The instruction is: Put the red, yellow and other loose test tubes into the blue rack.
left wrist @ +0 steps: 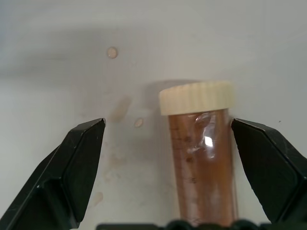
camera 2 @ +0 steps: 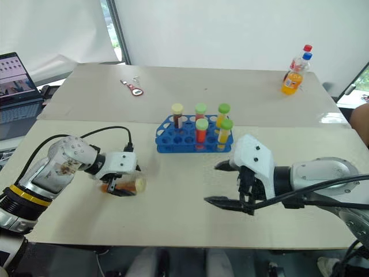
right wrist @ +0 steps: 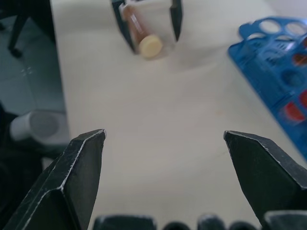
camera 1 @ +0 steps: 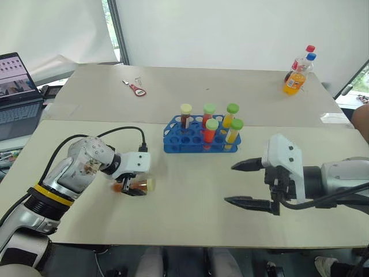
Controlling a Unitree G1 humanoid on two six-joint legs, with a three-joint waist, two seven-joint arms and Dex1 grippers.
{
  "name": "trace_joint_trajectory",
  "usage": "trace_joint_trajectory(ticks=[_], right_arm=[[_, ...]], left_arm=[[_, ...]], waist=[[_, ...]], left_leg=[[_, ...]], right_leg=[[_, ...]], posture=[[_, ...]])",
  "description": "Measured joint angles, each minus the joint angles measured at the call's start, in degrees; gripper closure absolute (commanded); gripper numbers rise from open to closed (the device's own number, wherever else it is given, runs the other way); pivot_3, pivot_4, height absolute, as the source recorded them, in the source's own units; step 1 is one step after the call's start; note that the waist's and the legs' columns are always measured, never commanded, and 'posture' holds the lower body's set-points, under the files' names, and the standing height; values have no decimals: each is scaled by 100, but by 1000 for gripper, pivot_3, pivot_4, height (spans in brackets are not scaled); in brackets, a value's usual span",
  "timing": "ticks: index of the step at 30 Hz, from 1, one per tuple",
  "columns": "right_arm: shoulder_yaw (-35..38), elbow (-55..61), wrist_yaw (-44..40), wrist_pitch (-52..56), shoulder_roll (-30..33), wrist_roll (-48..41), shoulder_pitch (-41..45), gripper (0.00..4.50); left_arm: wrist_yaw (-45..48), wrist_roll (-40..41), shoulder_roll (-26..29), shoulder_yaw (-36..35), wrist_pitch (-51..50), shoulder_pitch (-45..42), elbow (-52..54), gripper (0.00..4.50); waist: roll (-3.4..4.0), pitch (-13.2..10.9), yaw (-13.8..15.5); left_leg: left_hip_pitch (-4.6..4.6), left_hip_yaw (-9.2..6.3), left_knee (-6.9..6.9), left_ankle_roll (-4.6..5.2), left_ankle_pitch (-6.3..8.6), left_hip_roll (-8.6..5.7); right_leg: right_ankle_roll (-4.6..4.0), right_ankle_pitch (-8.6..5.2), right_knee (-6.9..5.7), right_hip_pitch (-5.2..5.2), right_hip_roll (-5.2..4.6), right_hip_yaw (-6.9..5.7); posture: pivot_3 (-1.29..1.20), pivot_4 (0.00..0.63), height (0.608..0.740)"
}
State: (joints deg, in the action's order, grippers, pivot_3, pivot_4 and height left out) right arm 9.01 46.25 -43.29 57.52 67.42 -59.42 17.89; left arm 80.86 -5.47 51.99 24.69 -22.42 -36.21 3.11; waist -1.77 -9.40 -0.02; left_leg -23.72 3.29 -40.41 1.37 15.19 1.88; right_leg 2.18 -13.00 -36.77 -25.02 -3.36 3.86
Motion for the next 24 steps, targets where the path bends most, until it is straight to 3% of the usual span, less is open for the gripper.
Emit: trace_joint_trajectory(ticks=[4, 5, 7, 11, 13, 19, 24], right_arm=[[-1, -19, -196, -1, 57, 18, -48, 110], [-1, -19, -222, -1, 57, 20, -48, 110], [-2, -18, -266, -1, 56, 15, -48, 110], [-84, -15, -290, -1, 53, 11, -27, 110], [-126, -16, -293, -1, 53, 11, -4, 110], [-124, -78, -292, -10, 43, 18, 115, 110], [-14, -184, -206, -318, -325, 152, 137, 110]], left_arm=[[186, -147, 26, 124, -13, -86, 83, 17], [213, -168, 27, 133, -9, -91, 86, 265], [320, -192, 37, 167, 2, -92, 114, 920], [451, -249, 92, 236, 138, -55, 238, 2842], [483, -248, 160, 231, 246, 2, 306, 3555], [496, -67, 81, 85, 372, -24, 176, 3592], [-272, 1049, -1422, -993, -218, -967, -338, 3592]], waist=[[0, 0, -21], [0, 0, -26], [0, 0, -35], [2, 1, -33], [2, 2, -33], [2, 2, -53], [-5, -2, 105]], left_leg=[[0, 0, 0, 3, 2, 0], [0, -1, 0, 3, 2, 0], [0, -1, 0, 4, 2, 0], [0, -1, -1, 3, 2, -1], [3, -1, -1, 3, 2, 0], [-3, -2, -1, 4, 2, 0], [-55, -31, -69, 9, 5, -5]], right_leg=[[1, -1, 2, 0, 0, 1], [1, -1, 2, 0, 0, 2], [1, -1, 1, 0, 0, 1], [1, -1, 0, 0, -2, 2], [1, -1, -3, 1, -2, 2], [1, -1, -3, -4, -1, 3], [19, 5, -5, -10, -5, -17]], posture=[[0, 150, 733], [0, 150, 733], [0, 150, 733], [0, 150, 733], [0, 150, 733], [0, 150, 733], [0, 150, 733]])
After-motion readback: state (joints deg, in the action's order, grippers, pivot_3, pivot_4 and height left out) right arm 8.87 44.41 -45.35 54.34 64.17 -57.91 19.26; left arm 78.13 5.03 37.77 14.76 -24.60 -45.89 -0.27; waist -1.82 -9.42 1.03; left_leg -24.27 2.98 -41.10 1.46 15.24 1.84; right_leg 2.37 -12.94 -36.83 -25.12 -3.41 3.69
